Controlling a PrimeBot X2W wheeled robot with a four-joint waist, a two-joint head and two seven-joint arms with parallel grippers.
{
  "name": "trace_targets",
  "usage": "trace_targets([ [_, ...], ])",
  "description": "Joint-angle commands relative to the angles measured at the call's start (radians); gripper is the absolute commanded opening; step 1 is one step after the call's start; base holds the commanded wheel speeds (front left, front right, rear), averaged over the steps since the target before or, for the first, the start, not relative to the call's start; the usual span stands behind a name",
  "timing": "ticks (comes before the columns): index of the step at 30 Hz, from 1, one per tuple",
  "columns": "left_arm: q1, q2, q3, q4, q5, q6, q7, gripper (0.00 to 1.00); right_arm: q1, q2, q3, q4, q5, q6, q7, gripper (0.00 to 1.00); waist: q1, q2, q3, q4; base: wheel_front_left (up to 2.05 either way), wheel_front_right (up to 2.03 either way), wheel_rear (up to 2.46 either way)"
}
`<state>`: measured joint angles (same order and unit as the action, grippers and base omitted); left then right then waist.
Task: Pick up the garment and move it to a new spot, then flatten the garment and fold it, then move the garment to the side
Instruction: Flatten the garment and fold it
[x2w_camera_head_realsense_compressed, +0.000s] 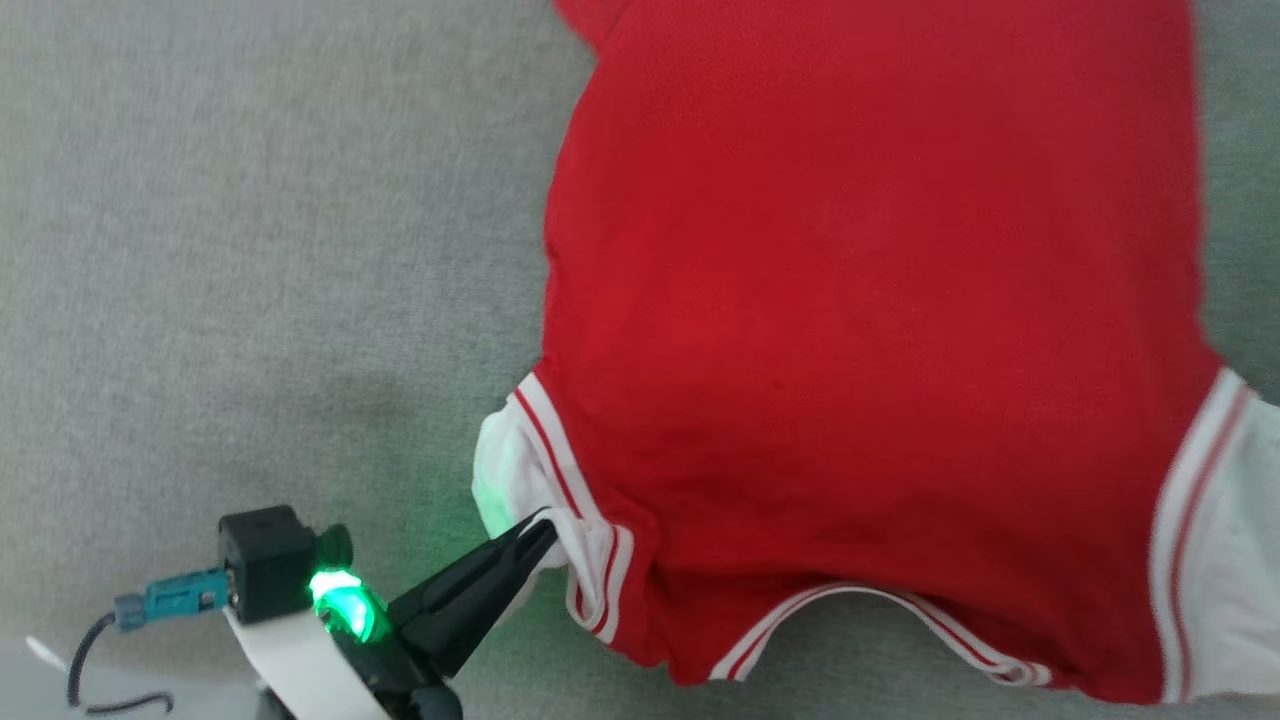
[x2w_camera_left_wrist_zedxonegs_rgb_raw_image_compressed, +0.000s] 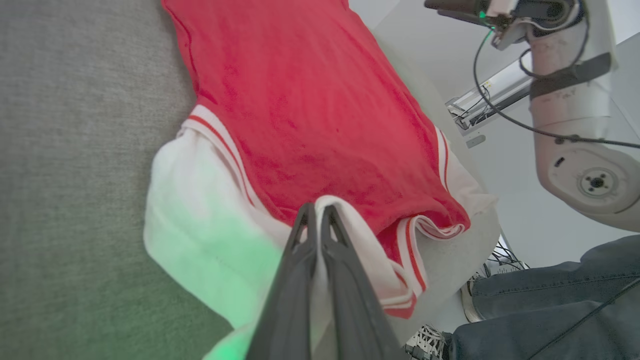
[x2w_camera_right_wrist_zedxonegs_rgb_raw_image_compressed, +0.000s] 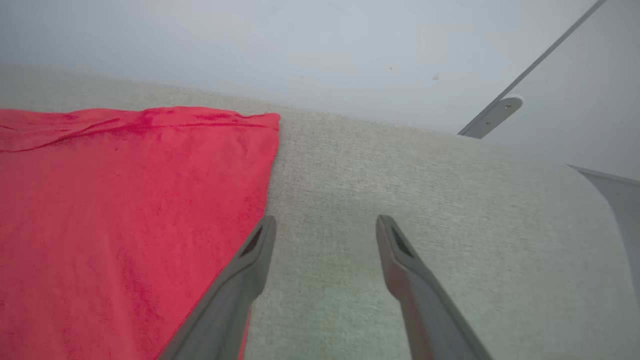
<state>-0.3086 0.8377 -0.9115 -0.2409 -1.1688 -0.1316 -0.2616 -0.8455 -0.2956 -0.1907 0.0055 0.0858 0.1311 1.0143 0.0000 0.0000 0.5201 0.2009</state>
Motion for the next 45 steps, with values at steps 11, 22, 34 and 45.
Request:
trace_targets([
  [11, -0.138, -0.019, -0.052, -0.029, 0.006, 0.002, -0.005, 0.00, -0.306, 0.058, -0.007, 0.275, -0.213, -0.001, 0.110, 1.00, 0.0000, 0.0000, 0.191, 0.120, 0.00, 0.00, 0.00],
  [22, -0.147, -0.034, -0.041, -0.019, 0.014, 0.002, -0.005, 0.00, -0.326, 0.090, -0.020, 0.365, -0.263, -0.001, 0.115, 0.00, 0.0000, 0.0000, 0.199, 0.119, 0.00, 0.00, 0.00],
  [34, -0.021, -0.001, 0.032, 0.029, -0.009, 0.002, -0.005, 0.00, -0.084, -0.074, 0.037, 0.173, -0.011, -0.001, 0.114, 0.00, 0.0000, 0.0000, -0.029, 0.011, 0.00, 0.00, 0.00],
  [45, 0.024, 0.030, 0.057, 0.059, -0.032, 0.002, -0.005, 0.00, 0.526, -0.130, -0.040, -0.277, 0.279, -0.001, 0.300, 0.00, 0.0000, 0.0000, -0.126, -0.080, 0.00, 0.00, 0.00],
])
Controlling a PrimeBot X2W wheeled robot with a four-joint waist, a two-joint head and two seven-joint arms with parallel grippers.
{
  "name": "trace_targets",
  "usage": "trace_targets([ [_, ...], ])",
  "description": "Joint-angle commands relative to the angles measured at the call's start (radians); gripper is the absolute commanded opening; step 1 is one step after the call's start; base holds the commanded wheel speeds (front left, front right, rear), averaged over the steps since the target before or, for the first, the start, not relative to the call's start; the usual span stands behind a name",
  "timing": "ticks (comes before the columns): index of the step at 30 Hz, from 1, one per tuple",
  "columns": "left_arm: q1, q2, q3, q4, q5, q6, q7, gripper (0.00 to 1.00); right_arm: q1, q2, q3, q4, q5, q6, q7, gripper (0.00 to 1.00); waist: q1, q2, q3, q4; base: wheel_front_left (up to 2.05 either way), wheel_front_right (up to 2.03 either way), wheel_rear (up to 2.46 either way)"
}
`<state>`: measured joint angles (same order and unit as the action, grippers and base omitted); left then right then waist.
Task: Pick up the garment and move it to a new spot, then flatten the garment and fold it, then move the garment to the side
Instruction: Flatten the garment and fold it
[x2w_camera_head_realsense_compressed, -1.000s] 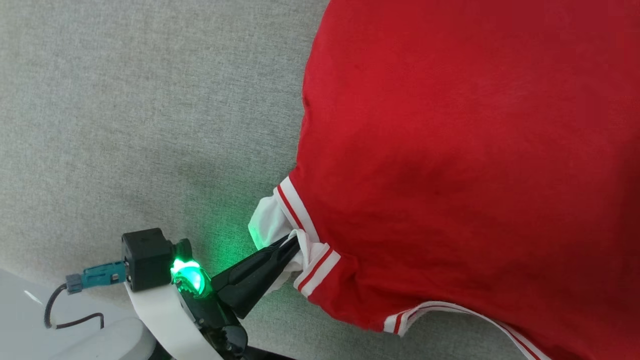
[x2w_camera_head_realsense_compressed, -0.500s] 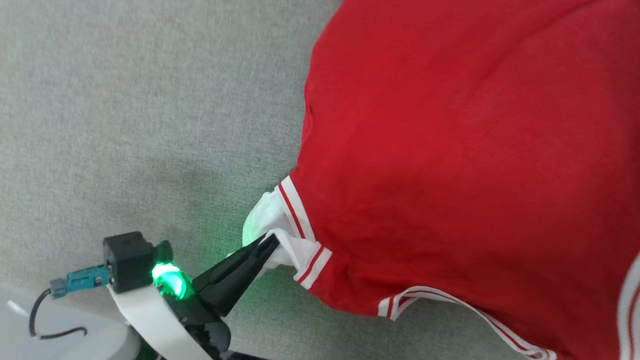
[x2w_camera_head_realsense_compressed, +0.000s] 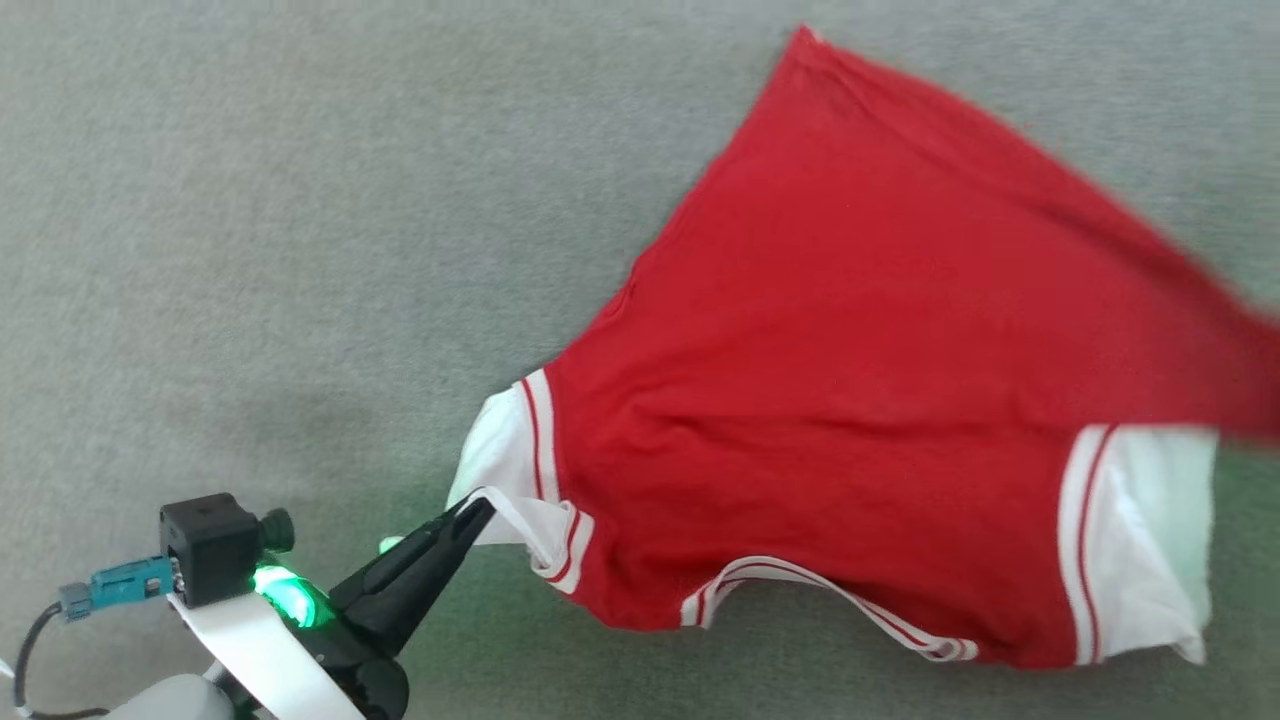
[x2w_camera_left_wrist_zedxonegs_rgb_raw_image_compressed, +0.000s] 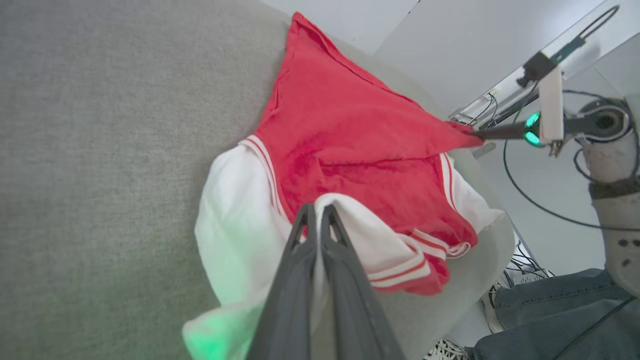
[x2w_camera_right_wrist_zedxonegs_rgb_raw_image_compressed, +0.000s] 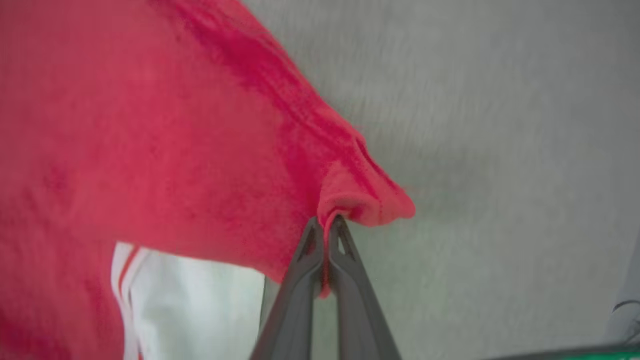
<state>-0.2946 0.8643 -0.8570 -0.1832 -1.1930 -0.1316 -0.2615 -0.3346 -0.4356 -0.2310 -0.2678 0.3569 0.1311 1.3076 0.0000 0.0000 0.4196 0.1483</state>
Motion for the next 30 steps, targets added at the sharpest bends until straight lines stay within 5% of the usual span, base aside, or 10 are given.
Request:
trace_targets([
  [1, 0.010, 0.006, 0.005, 0.004, -0.009, 0.002, -0.005, 0.00, 0.082, 0.026, -0.007, -0.049, 0.027, -0.001, 0.024, 0.00, 0.0000, 0.0000, -0.030, -0.034, 0.00, 0.00, 0.00],
  [9, -0.010, 0.031, 0.008, 0.038, -0.020, 0.002, -0.005, 0.00, 0.523, 0.181, 0.040, -0.290, 0.094, -0.001, 0.113, 0.00, 0.0000, 0.0000, -0.049, -0.071, 0.00, 0.00, 0.00],
  [15, -0.016, 0.034, 0.010, 0.046, -0.013, 0.002, -0.005, 0.00, 0.662, 0.255, 0.123, -0.322, 0.067, -0.001, 0.014, 0.00, 0.0000, 0.0000, -0.048, -0.082, 0.00, 0.00, 0.00],
  [16, -0.011, 0.035, 0.010, 0.047, -0.011, 0.002, -0.005, 0.00, 0.664, 0.259, 0.130, -0.326, 0.064, -0.001, -0.018, 0.30, 0.0000, 0.0000, -0.048, -0.084, 0.00, 0.00, 0.00],
  [17, -0.008, 0.035, 0.011, 0.046, -0.009, 0.002, -0.005, 0.00, 0.659, 0.269, 0.126, -0.328, 0.065, -0.001, -0.048, 0.89, 0.0000, 0.0000, -0.048, -0.086, 0.00, 0.00, 0.00],
  [18, -0.003, 0.034, 0.011, 0.047, -0.008, 0.002, -0.005, 0.00, 0.655, 0.276, 0.119, -0.331, 0.071, -0.001, -0.072, 1.00, 0.0000, 0.0000, -0.049, -0.087, 0.00, 0.00, 0.00],
  [24, 0.017, 0.017, 0.030, 0.036, -0.006, 0.002, -0.005, 0.00, 0.581, 0.267, 0.004, -0.448, 0.099, -0.001, -0.117, 1.00, 0.0000, 0.0000, -0.043, -0.069, 0.00, 0.00, 0.00],
  [30, 0.014, -0.010, 0.038, 0.024, 0.008, 0.002, -0.005, 0.00, 0.268, 0.172, -0.037, -0.424, 0.042, -0.001, -0.113, 1.00, 0.0000, 0.0000, -0.010, -0.030, 0.00, 0.00, 0.00],
])
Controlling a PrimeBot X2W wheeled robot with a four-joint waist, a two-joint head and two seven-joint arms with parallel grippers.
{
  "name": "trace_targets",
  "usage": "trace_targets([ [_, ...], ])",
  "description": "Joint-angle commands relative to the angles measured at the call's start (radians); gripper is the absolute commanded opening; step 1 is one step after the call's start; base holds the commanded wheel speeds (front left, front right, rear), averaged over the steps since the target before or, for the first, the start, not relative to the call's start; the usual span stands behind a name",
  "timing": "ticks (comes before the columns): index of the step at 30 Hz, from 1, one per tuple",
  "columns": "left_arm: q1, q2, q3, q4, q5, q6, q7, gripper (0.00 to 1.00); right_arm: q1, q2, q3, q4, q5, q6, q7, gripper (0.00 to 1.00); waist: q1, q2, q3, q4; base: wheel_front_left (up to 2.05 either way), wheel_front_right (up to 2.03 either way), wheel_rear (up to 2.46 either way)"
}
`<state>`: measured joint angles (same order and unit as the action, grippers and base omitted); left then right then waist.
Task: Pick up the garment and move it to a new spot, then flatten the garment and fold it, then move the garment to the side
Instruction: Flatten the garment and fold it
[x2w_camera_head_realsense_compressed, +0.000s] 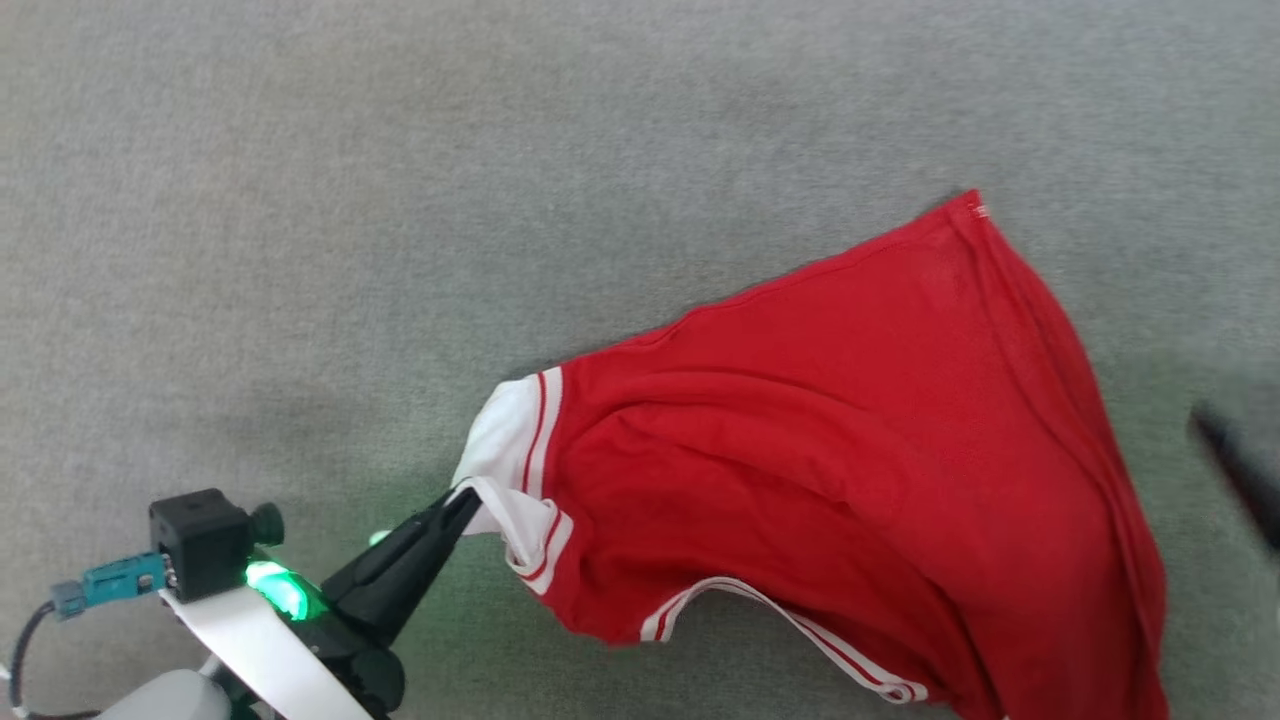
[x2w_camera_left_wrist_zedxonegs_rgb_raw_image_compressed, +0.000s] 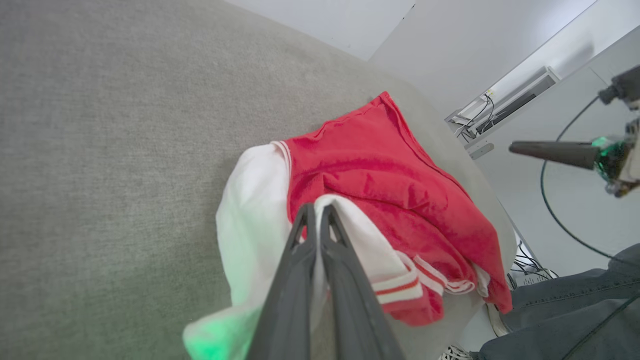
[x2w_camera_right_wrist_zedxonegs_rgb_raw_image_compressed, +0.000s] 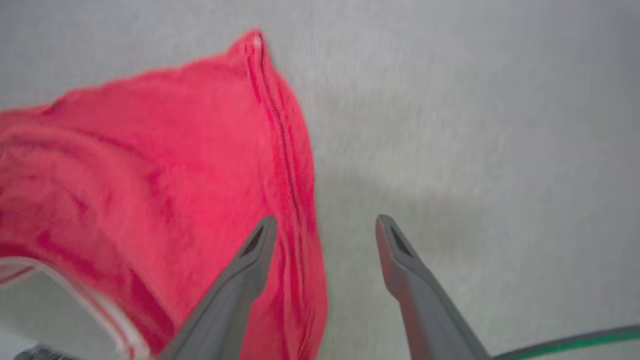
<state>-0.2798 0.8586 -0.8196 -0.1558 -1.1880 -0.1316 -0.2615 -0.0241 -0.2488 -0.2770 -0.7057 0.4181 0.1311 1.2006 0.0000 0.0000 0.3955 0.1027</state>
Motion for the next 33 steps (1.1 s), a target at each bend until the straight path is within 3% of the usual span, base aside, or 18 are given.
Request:
trace_targets([
  [1, -0.011, -0.009, -0.004, -0.006, 0.008, 0.002, -0.005, 0.00, -0.106, -0.035, 0.021, 0.046, -0.046, -0.001, -0.015, 1.00, 0.0000, 0.0000, 0.024, 0.025, 0.00, 0.00, 0.00],
  [3, -0.031, -0.019, -0.012, -0.005, 0.010, 0.002, -0.005, 0.00, -0.227, -0.061, 0.076, 0.127, -0.092, -0.001, -0.037, 1.00, 0.0000, 0.0000, 0.043, 0.044, 0.00, 0.00, 0.00],
  [7, -0.063, -0.036, -0.024, -0.001, 0.005, 0.002, -0.005, 0.00, -0.412, -0.048, 0.178, 0.328, -0.155, -0.001, -0.069, 1.00, 0.0000, 0.0000, 0.080, 0.079, 0.00, 0.00, 0.00],
  [16, -0.111, -0.065, -0.058, 0.020, -0.004, 0.002, -0.005, 0.00, -0.493, -0.045, 0.275, 0.614, -0.202, -0.001, -0.019, 1.00, 0.0000, 0.0000, 0.110, 0.132, 0.00, 0.00, 0.00],
  [17, -0.114, -0.067, -0.060, 0.023, -0.007, 0.002, -0.005, 0.00, -0.484, -0.051, 0.282, 0.634, -0.200, -0.001, -0.010, 0.86, 0.0000, 0.0000, 0.110, 0.134, 0.00, 0.00, 0.00],
  [18, -0.117, -0.067, -0.062, 0.027, -0.010, 0.002, -0.005, 0.00, -0.474, -0.057, 0.287, 0.650, -0.197, -0.001, -0.001, 0.49, 0.0000, 0.0000, 0.109, 0.134, 0.00, 0.00, 0.00],
  [20, -0.129, -0.059, -0.071, 0.036, -0.008, 0.002, -0.005, 0.00, -0.465, -0.057, 0.286, 0.677, -0.190, -0.001, -0.008, 0.00, 0.0000, 0.0000, 0.107, 0.131, 0.00, 0.00, 0.00],
  [27, -0.253, -0.005, -0.072, 0.063, -0.055, 0.002, -0.005, 0.00, -0.617, 0.007, 0.204, 0.737, -0.232, -0.002, -0.221, 0.00, 0.0000, 0.0000, 0.082, 0.080, 0.00, 0.00, 0.00],
  [33, -0.518, 0.071, -0.041, 0.125, -0.136, 0.002, -0.005, 0.00, -0.886, 0.071, 0.102, 0.866, -0.331, -0.002, -0.424, 0.00, 0.0000, 0.0000, 0.091, 0.006, 0.00, 0.00, 0.00],
])
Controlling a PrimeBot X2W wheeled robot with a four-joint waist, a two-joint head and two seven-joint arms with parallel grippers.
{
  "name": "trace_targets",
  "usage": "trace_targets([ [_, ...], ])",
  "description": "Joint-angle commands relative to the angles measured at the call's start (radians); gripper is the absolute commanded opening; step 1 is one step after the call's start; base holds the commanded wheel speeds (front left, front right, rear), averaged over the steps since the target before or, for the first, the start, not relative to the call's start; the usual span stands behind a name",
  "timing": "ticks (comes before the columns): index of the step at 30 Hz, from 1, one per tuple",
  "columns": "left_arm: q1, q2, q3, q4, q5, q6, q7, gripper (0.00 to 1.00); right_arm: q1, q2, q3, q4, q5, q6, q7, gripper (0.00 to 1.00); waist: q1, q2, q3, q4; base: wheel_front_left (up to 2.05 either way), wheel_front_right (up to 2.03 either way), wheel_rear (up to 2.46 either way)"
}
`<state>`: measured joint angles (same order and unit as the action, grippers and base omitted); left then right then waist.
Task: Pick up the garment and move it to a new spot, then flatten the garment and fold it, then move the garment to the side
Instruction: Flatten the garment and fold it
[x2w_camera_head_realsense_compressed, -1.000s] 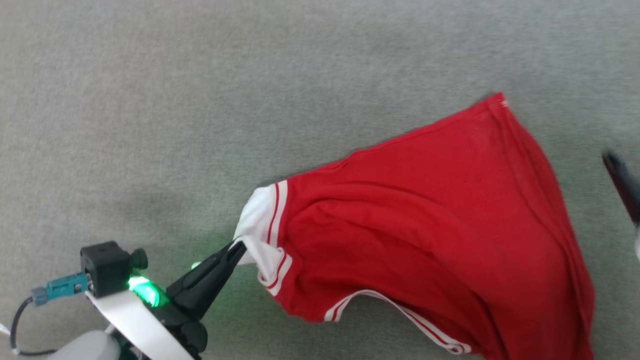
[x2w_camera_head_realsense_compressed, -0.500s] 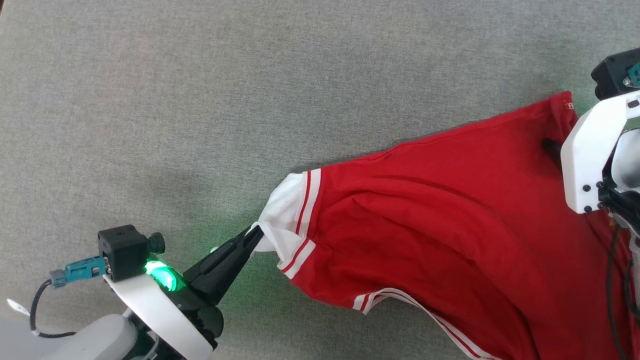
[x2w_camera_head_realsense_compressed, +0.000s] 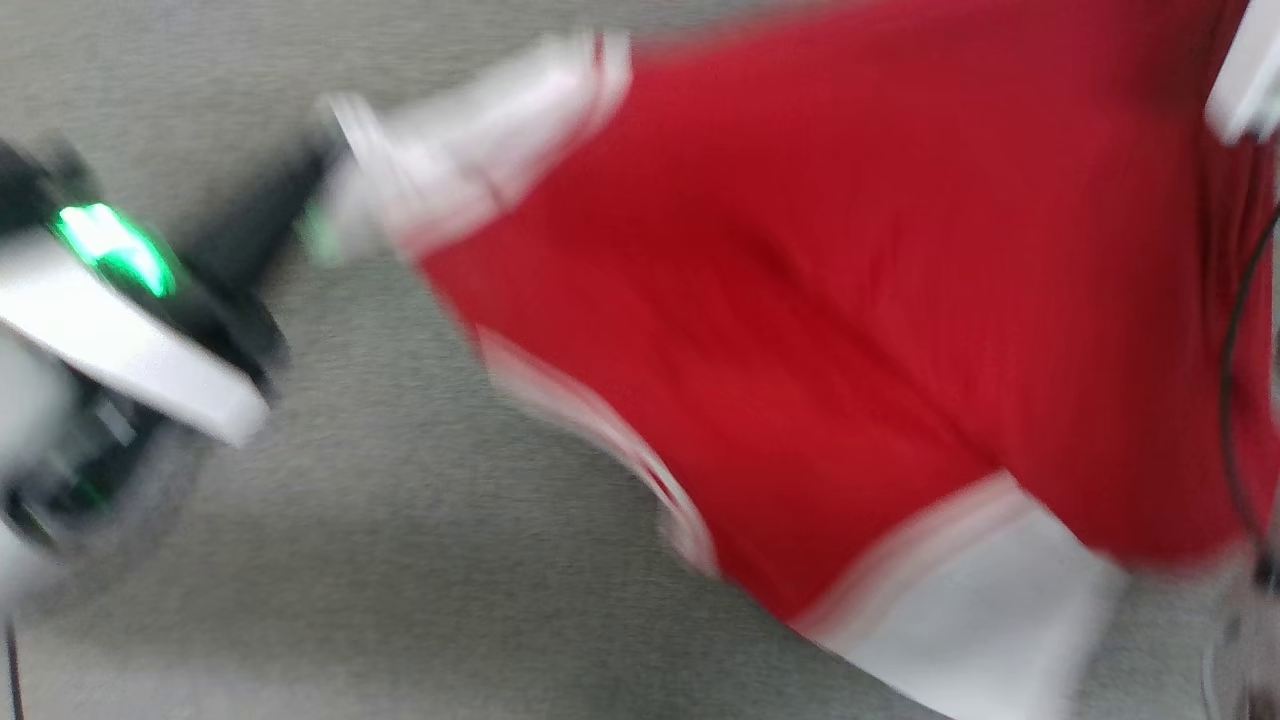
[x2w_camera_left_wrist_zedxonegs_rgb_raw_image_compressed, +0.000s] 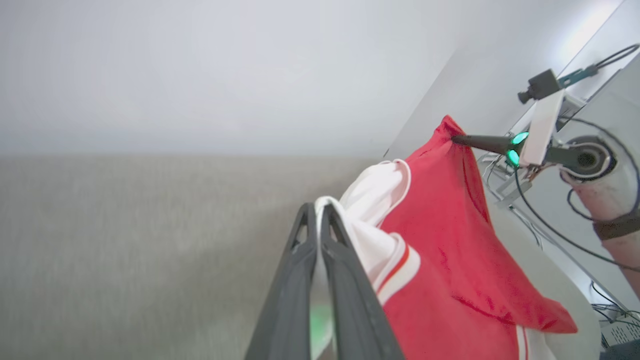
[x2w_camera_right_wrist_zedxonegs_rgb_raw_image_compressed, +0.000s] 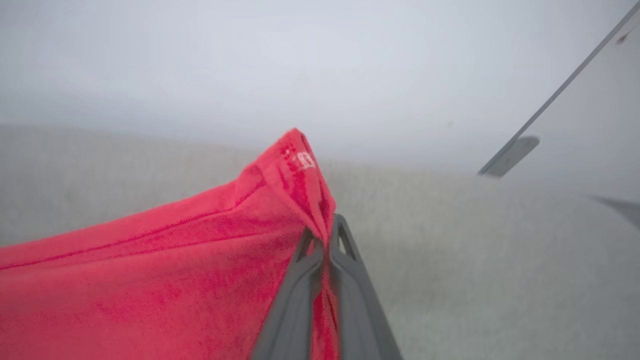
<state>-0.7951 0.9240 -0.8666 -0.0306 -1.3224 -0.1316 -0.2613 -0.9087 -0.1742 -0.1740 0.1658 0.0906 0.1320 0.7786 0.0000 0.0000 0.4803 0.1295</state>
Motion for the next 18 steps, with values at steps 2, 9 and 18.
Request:
trace_targets([
  [2, -0.114, 0.025, 0.021, 0.037, -0.048, 0.002, -0.004, 0.00, -0.115, 0.023, -0.054, 0.032, -0.046, -0.003, -0.068, 0.00, 0.0000, 0.0000, 0.019, -0.044, 0.00, 0.00, 0.00],
  [9, -0.553, 0.027, 0.109, 0.279, -0.159, 0.004, 0.069, 0.00, -0.488, 0.096, -0.232, 0.152, -0.240, -0.005, -0.303, 0.00, 0.0000, 0.0000, 0.055, -0.117, 0.00, 0.00, 0.00],
  [18, -0.722, -0.013, 0.145, 0.326, -0.217, 0.005, 0.064, 0.00, -0.576, 0.112, -0.333, 0.282, -0.331, -0.006, -0.475, 0.00, 0.0000, 0.0000, 0.051, -0.136, 0.00, 0.00, 0.00],
])
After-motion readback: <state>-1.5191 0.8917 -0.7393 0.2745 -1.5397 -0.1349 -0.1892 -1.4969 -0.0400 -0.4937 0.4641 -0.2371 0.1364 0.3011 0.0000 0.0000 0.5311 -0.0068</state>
